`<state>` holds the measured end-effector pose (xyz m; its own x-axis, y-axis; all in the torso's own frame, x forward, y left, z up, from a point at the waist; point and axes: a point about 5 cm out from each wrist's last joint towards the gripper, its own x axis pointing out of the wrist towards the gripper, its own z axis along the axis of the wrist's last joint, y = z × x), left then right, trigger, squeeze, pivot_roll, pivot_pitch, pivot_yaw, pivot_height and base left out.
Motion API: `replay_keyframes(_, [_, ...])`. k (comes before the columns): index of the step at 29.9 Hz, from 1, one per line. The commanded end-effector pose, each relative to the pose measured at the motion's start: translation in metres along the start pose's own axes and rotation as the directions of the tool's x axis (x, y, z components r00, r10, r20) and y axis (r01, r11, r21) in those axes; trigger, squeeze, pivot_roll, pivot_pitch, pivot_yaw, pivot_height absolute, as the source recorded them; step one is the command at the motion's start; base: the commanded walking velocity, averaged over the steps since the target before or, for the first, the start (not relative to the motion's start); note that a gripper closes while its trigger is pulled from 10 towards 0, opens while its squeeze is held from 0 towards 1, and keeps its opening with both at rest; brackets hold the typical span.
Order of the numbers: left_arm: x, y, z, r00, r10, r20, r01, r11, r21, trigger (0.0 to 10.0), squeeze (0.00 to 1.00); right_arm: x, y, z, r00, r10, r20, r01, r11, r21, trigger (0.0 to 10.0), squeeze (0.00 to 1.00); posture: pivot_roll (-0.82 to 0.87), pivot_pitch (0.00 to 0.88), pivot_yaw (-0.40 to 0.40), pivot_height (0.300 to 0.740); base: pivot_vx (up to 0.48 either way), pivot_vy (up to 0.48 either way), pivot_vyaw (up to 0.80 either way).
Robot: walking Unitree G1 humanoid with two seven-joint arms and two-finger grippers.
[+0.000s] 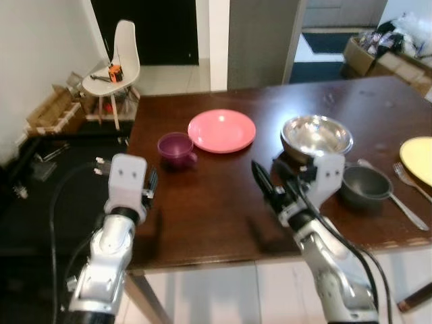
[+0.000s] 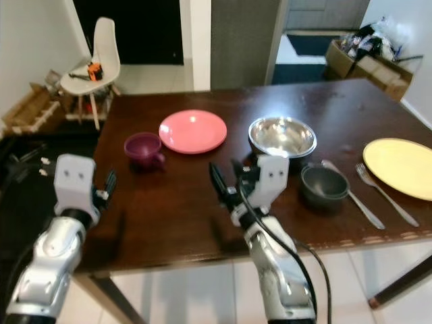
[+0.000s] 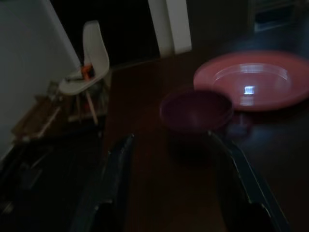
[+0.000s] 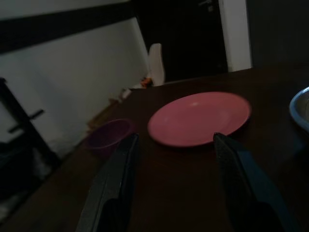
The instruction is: Setting the table
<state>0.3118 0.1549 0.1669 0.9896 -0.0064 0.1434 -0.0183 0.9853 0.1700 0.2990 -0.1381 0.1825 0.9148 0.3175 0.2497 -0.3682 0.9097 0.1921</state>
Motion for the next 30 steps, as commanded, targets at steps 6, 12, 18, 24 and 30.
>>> replay_keyframes(6, [-0.004, 0.008, -0.005, 1.0, 0.019, -0.023, -0.019, 1.0, 0.003, 10.0, 0.0, 0.001, 0.006, -0.001, 1.0, 0.023, 0.0, -0.023, 0.999, 0.022, 10.0, 0.0, -0.03, 0.0, 0.114, 0.74, 0.0, 0.0, 0.0])
replay_keyframes(12, [-0.003, 0.008, -0.005, 1.0, 0.014, -0.027, -0.014, 1.0, 0.005, 10.0, 0.0, 0.001, 0.007, -0.002, 0.999, 0.033, -0.004, -0.033, 0.999, 0.026, 10.0, 0.0, -0.03, 0.0, 0.118, 0.74, 0.0, 0.0, 0.0])
replay_keyframes(18, [-0.003, 0.007, -0.006, 0.999, 0.009, -0.041, -0.008, 1.0, 0.016, 10.0, 0.0, 0.001, 0.009, -0.005, 0.999, 0.045, -0.017, -0.045, 0.998, 0.033, 10.0, 0.0, -0.03, 0.0, 0.119, 0.74, 0.0, 0.0, 0.0])
replay_keyframes(24, [0.003, 0.001, -0.006, 0.996, -0.061, -0.061, 0.063, 0.998, 0.026, 10.0, 0.0, 0.004, 0.012, -0.011, 0.998, 0.05, -0.032, -0.048, 0.998, 0.048, 10.0, 0.0, -0.02, 0.0, 0.122, 0.74, 0.0, 0.0, 0.0])
replay_keyframes(30, [0.02, -0.015, -0.006, 0.977, -0.189, -0.099, 0.196, 0.978, 0.068, 10.0, 0.0, 0.001, 0.014, -0.017, 0.996, 0.051, -0.069, -0.052, 0.999, -0.016, 10.0, 0.0, -0.03, 0.0, 0.128, 0.74, 0.0, 0.0, 0.0])
